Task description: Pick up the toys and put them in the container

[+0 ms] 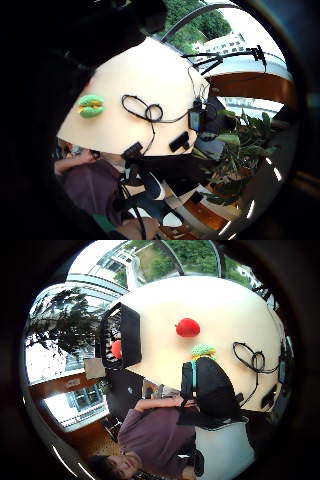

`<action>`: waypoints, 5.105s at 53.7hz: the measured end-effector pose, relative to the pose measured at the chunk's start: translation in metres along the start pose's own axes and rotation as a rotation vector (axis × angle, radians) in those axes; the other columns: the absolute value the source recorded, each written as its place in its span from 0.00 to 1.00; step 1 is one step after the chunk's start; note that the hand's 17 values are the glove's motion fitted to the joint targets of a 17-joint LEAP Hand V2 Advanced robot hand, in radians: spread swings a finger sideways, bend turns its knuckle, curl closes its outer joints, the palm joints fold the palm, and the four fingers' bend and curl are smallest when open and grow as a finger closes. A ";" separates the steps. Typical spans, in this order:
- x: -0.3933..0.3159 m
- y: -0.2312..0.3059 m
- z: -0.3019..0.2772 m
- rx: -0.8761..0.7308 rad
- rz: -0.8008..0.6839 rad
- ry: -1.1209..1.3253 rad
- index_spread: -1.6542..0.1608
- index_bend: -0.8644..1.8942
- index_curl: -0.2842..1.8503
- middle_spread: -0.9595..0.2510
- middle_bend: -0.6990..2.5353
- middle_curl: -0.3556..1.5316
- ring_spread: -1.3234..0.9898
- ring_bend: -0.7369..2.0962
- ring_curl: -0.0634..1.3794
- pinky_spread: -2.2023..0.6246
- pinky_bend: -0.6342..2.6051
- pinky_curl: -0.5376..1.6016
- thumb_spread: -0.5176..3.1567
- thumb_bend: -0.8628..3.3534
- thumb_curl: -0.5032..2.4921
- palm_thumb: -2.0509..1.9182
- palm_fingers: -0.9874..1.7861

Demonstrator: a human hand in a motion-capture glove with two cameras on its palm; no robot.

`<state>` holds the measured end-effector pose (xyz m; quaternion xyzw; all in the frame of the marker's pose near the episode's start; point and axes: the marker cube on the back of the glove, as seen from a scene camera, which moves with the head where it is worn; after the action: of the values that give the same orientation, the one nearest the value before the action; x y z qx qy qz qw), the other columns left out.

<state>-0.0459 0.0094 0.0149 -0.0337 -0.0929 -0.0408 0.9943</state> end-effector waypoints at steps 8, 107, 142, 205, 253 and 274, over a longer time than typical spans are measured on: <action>-0.001 -0.010 0.075 -0.067 0.010 -0.002 0.82 0.36 0.25 0.81 0.27 0.40 0.59 0.42 0.30 0.80 0.46 0.41 0.53 0.20 0.30 0.57 0.33; -0.387 -0.118 -0.071 0.419 -0.331 0.067 0.78 0.70 0.61 0.63 0.61 0.64 0.40 0.74 0.57 0.64 0.52 0.54 0.23 0.23 0.54 0.67 0.73; -0.441 -0.135 -0.010 0.004 -0.514 0.015 0.77 0.37 0.43 0.79 0.24 0.42 0.54 0.51 0.38 0.77 0.54 0.49 0.43 0.19 0.39 0.50 0.24; -0.103 -0.128 0.164 -0.161 -0.112 -0.005 0.78 0.36 0.27 0.77 0.26 0.33 0.59 0.44 0.29 0.79 0.48 0.42 0.49 0.20 0.26 0.51 0.31; -0.140 -0.123 0.006 0.371 -0.173 0.054 0.75 0.65 0.52 0.60 0.58 0.50 0.42 0.70 0.48 0.64 0.49 0.46 0.33 0.25 0.41 0.67 0.78; -0.266 -0.105 -0.094 0.450 -0.330 0.054 0.77 0.68 0.59 0.64 0.61 0.55 0.42 0.72 0.50 0.64 0.50 0.48 0.25 0.24 0.47 0.67 0.75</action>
<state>-0.2985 -0.0826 -0.1214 0.2048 -0.0771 -0.1815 0.9587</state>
